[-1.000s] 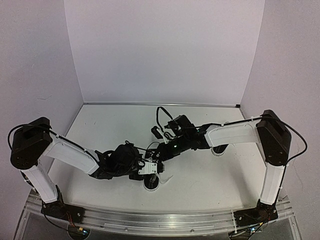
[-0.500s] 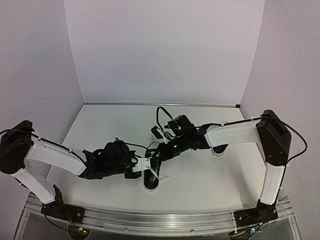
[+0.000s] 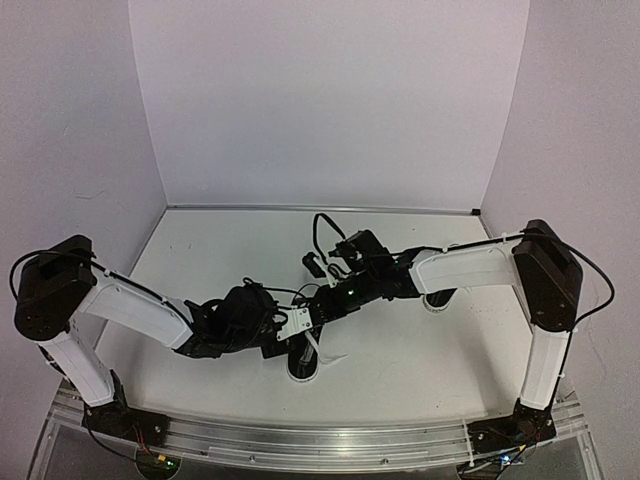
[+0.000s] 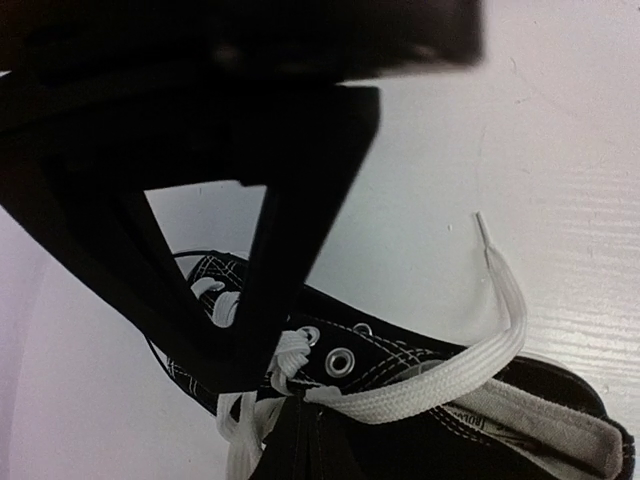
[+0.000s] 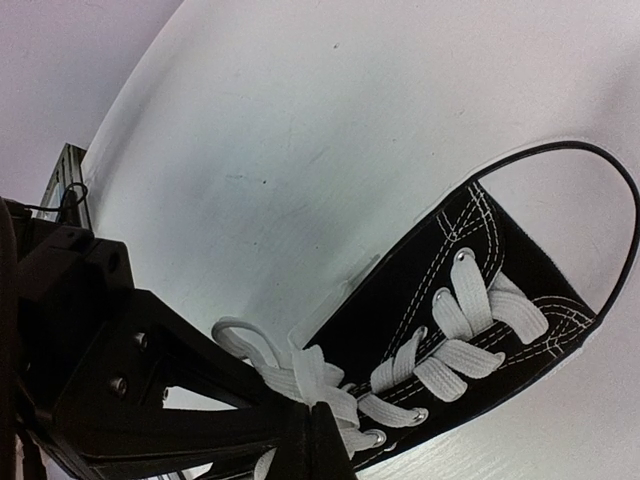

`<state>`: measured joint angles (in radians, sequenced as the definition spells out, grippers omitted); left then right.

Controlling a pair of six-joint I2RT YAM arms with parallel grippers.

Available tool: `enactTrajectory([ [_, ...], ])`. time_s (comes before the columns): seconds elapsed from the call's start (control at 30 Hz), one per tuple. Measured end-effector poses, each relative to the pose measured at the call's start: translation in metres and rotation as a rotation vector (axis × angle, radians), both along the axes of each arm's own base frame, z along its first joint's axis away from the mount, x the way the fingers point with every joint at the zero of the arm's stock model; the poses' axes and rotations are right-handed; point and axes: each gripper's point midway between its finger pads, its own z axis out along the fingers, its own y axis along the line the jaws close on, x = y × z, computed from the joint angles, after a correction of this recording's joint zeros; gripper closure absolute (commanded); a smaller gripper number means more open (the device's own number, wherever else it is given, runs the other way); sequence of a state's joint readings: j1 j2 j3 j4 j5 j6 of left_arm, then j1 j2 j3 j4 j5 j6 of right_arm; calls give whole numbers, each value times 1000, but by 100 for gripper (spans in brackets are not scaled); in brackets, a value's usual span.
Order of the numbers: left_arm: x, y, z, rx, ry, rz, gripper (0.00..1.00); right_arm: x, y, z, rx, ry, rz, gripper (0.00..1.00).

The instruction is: Tie the shoes

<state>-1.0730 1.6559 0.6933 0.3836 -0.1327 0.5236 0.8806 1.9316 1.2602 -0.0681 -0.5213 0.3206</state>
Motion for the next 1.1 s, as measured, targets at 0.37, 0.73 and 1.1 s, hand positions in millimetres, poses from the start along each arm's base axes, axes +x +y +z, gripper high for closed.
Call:
enactTrajectory([
  [0.37,11,-6,-2,-126,94,85,100,0,-2,-4,-3,7,-9,100],
  [0.73,23,-4,-5,-252,153,161,100,-2,-6,-8,-8,17,-22,100],
  [1.1,22,-4,1,-371,195,174,100,-1,-14,-5,18,24,-51,100],
])
